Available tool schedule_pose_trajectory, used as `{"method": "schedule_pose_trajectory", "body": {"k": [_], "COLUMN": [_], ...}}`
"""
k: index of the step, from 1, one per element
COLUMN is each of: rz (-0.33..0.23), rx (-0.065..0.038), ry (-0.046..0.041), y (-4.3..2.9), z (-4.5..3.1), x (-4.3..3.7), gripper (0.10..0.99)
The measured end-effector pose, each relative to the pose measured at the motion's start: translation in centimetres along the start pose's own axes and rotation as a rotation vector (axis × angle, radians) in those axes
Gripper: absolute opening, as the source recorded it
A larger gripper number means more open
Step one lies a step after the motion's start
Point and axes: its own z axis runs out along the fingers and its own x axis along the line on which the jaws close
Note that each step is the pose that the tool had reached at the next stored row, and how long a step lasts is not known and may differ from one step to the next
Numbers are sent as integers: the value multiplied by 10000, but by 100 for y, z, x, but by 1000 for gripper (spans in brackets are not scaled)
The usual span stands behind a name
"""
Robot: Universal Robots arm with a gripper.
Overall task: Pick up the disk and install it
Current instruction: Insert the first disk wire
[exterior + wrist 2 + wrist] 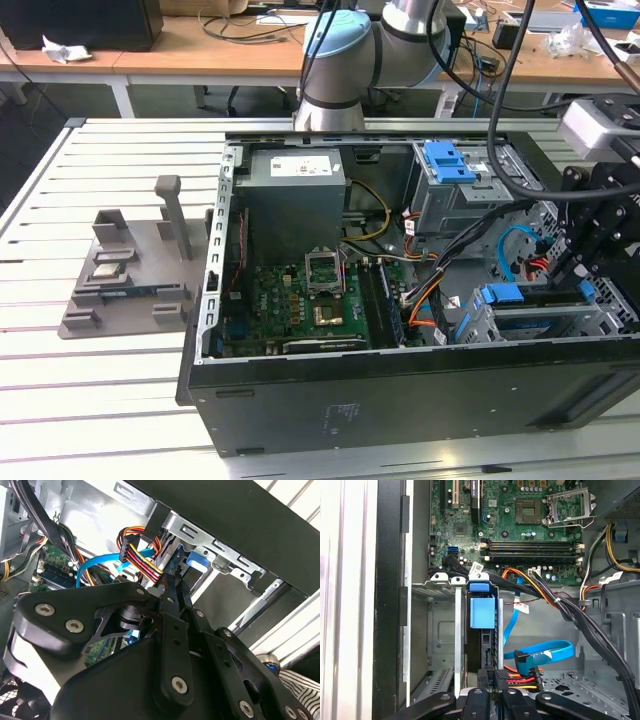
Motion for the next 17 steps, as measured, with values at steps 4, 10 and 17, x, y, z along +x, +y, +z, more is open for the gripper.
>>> {"method": "schedule_pose_trajectory", "body": {"k": [4,10,17], "rz": [101,188,334], "rx": [-1,-1,-6], "ry": [-5,-9,-13], "y": [-2,-14,-21], "z": [5,23,77], "x": [0,0,-1], "gripper": [165,165,165]}}
